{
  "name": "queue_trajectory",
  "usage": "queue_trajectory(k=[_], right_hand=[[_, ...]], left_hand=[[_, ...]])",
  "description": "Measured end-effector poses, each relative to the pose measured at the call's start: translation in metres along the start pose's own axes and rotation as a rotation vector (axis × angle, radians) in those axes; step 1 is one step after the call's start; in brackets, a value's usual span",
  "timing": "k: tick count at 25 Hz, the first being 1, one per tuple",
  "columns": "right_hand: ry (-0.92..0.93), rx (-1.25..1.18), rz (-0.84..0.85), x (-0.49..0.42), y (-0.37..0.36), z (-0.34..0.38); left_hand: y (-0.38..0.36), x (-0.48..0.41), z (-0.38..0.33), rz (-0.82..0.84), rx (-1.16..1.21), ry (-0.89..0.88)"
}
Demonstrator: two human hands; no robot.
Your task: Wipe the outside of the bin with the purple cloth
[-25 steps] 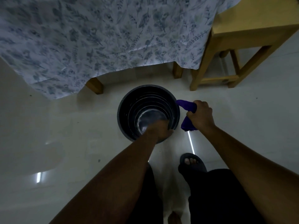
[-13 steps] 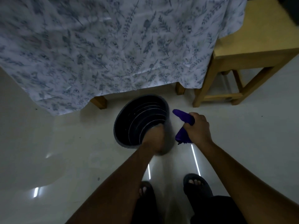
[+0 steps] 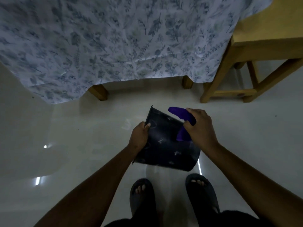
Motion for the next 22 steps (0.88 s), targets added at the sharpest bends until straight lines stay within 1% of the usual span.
queue_trajectory(k=[3,5,6,8,9,10,11,12,14,15,16,17,18,20,22], right_hand=[[0.018,0.112,0.022,-0.007,-0.024,-0.005],[-0.003,0.253,0.125,-0.005,-0.05,-0.02],[0.008,0.357,0.148,-0.003,-0.061,-0.027],[0.136,0.561,0.048,0.002,-0.077,-0.031],[0.205,0.61,0.001,0.001,-0.087,-0.028],[0.259,0.62,-0.017,-0.002,-0.099,-0.022],[0.28,0.594,0.009,-0.01,-0.109,-0.017],[0.263,0.535,0.053,-0.024,-0.117,-0.015],[0.146,0.407,0.136,-0.054,-0.12,-0.022],[0.082,0.341,0.132,-0.063,-0.113,-0.029],[0.036,0.311,0.093,-0.063,-0.106,-0.036],[0.029,0.319,0.033,-0.054,-0.1,-0.042],[0.056,0.363,-0.024,-0.035,-0.1,-0.045],[0.157,0.446,-0.039,0.002,-0.113,-0.034],[0.26,0.415,-0.015,-0.007,-0.125,-0.017]], left_hand=[[-0.001,-0.005,0.003,-0.04,-0.019,-0.04],[-0.003,-0.004,0.006,-0.063,-0.036,-0.054],[-0.004,-0.003,0.007,-0.08,-0.049,-0.054],[-0.005,0.0,0.007,-0.107,-0.108,-0.061],[-0.006,0.002,0.009,-0.115,-0.137,-0.072],[-0.007,0.005,0.012,-0.125,-0.156,-0.075],[-0.007,0.01,0.017,-0.132,-0.161,-0.076],[-0.008,0.015,0.021,-0.134,-0.157,-0.076],[-0.009,0.022,0.027,-0.137,-0.164,-0.074],[-0.008,0.022,0.028,-0.15,-0.166,-0.066],[-0.007,0.021,0.029,-0.162,-0.157,-0.053],[-0.007,0.02,0.03,-0.17,-0.146,-0.044],[-0.007,0.019,0.03,-0.176,-0.142,-0.038],[-0.006,0.019,0.03,-0.183,-0.15,-0.035],[-0.008,0.019,0.03,-0.178,-0.148,-0.046]])
Point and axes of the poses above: each hand's wrist, its own x-axis away from the middle knuckle, its own y-axis out of the back of the hand, z = x × y, the point moved 7 cm from there along -x, towards the middle knuckle, and after that the axes turned 13 degrees about -y, right-handed, at the moved point
